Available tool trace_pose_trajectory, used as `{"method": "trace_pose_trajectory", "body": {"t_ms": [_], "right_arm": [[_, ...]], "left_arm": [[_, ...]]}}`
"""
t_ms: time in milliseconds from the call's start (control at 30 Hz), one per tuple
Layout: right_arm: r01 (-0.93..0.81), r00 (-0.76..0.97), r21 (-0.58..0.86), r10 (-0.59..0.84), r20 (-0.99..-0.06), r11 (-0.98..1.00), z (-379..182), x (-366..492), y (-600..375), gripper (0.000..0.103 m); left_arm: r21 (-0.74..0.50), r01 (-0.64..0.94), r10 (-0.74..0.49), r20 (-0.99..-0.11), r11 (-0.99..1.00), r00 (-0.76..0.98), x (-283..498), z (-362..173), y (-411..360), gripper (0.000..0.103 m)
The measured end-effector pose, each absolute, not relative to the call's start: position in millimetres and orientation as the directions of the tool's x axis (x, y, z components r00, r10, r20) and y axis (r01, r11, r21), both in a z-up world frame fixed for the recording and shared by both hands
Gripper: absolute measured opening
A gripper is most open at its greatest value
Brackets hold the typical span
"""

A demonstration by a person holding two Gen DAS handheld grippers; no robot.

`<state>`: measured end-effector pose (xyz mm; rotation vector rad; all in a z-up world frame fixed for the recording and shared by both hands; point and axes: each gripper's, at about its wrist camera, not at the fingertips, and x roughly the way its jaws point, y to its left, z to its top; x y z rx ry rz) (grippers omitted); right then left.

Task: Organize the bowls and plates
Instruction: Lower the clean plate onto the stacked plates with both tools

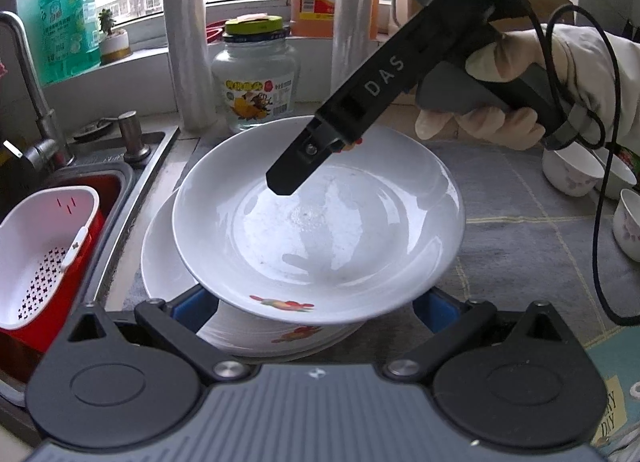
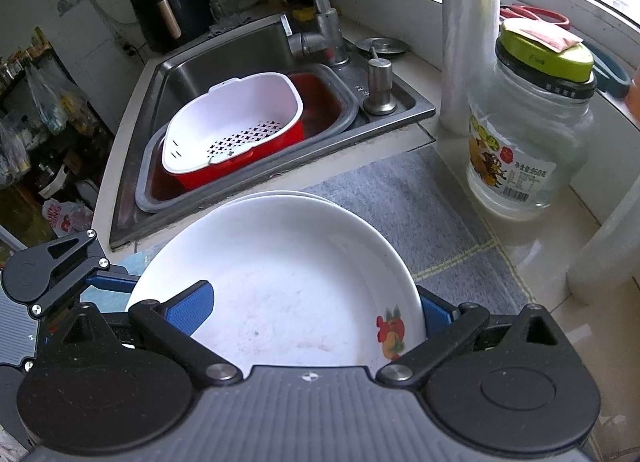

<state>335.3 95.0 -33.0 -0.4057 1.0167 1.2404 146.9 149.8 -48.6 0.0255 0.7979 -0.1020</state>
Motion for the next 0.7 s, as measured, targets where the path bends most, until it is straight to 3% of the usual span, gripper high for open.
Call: {"method": "trace_pose_trajectory", "body": {"t_ms": [700], "right_arm": [[-0.914, -0.002, 0.222, 0.543, -0.84, 0.34, -45, 334, 107, 0.103]], "left_arm": [[-0.08, 0.083, -0.114, -0.786, 0.993, 0.608, 166, -55, 172, 0.102]]}}
